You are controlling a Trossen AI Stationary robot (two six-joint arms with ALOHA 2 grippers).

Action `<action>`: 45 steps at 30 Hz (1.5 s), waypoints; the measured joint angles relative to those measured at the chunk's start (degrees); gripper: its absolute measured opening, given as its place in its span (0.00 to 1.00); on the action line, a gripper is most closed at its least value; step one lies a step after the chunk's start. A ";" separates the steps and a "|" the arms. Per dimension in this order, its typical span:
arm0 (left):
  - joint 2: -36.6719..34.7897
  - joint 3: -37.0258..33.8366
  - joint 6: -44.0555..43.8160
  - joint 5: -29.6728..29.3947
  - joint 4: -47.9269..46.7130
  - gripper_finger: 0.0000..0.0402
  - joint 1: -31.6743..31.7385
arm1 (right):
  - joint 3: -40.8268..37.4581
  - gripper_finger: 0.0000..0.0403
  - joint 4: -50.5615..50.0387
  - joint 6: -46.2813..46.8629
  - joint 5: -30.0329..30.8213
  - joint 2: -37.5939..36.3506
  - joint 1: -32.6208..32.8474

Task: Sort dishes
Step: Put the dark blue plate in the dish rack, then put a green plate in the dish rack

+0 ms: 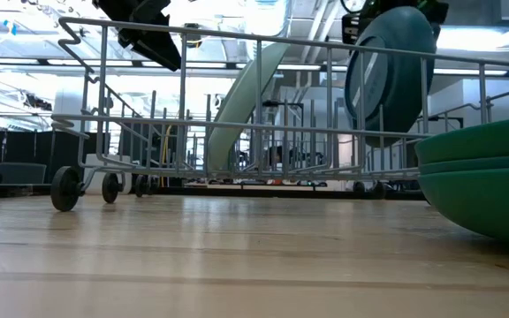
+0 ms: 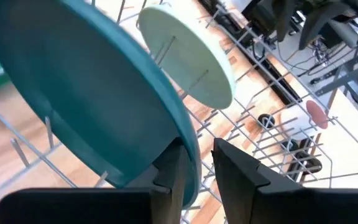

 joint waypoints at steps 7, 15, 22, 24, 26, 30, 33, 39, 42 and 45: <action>0.00 0.00 0.11 0.02 -0.02 0.43 -0.02 | 0.07 0.28 -2.28 4.31 3.82 -2.33 -0.16; 0.00 0.00 0.43 0.02 0.00 0.43 0.00 | 0.07 0.28 -2.12 6.21 9.33 -3.20 -0.18; 0.00 0.00 0.44 0.07 0.00 0.43 -0.01 | 0.07 0.28 -1.30 11.44 13.36 -3.33 -0.18; 0.00 0.00 0.44 0.07 0.02 0.43 -0.02 | 0.07 0.28 -1.33 11.63 13.44 -3.33 -0.18; 0.00 0.00 0.44 0.07 0.00 0.43 -0.01 | 0.07 0.28 -1.34 11.89 13.45 -3.33 -0.18; 0.00 0.00 0.44 0.07 0.02 0.43 0.00 | 0.07 0.28 -0.15 16.95 13.45 -3.33 -0.18; 0.00 0.00 0.44 0.08 0.02 0.43 -0.01 | 0.07 0.28 0.17 21.46 13.45 -3.43 -0.01; 0.00 0.00 0.46 0.09 0.00 0.43 -0.02 | 0.07 0.28 2.98 40.35 13.39 -5.15 1.46; 0.00 0.00 0.46 0.07 0.02 0.43 -0.02 | 0.07 0.28 4.76 52.33 13.36 -6.80 2.98; 0.00 0.00 0.44 0.07 0.02 0.43 -0.01 | 0.07 0.28 4.96 60.21 13.31 -8.88 4.70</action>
